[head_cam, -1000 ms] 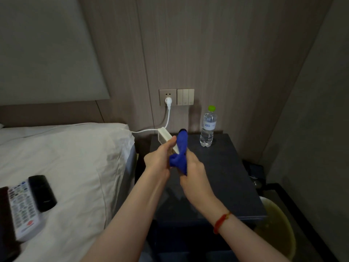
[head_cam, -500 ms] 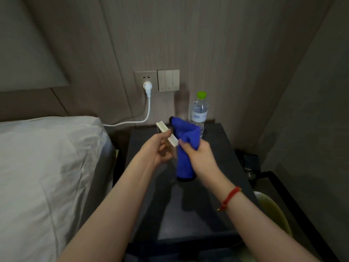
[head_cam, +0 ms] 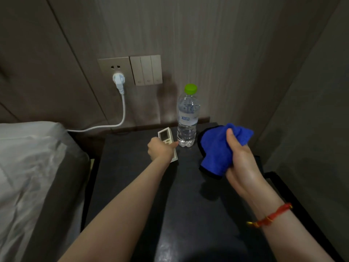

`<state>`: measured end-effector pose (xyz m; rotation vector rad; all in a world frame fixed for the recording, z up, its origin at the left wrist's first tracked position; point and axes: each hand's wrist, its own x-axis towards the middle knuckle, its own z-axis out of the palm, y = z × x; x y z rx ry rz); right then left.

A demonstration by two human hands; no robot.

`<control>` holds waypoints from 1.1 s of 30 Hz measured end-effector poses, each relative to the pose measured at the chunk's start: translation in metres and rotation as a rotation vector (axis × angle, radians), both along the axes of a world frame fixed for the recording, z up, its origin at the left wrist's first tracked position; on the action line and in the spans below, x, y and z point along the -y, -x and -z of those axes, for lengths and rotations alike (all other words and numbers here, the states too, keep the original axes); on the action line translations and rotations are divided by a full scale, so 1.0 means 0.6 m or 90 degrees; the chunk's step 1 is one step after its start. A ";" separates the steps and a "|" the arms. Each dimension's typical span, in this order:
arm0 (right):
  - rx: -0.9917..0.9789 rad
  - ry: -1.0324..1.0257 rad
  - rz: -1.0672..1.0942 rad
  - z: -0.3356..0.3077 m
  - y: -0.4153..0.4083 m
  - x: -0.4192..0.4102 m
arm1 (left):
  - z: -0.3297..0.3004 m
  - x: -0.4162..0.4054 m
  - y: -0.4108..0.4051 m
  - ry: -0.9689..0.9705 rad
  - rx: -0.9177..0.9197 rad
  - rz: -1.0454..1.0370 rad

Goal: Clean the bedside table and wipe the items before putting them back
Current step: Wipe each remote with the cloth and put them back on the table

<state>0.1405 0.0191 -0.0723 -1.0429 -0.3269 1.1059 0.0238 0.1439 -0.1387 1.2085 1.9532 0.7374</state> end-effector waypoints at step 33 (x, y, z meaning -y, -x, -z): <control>-0.142 -0.018 -0.180 -0.057 0.049 0.076 | -0.087 0.105 0.101 -0.160 0.164 -0.018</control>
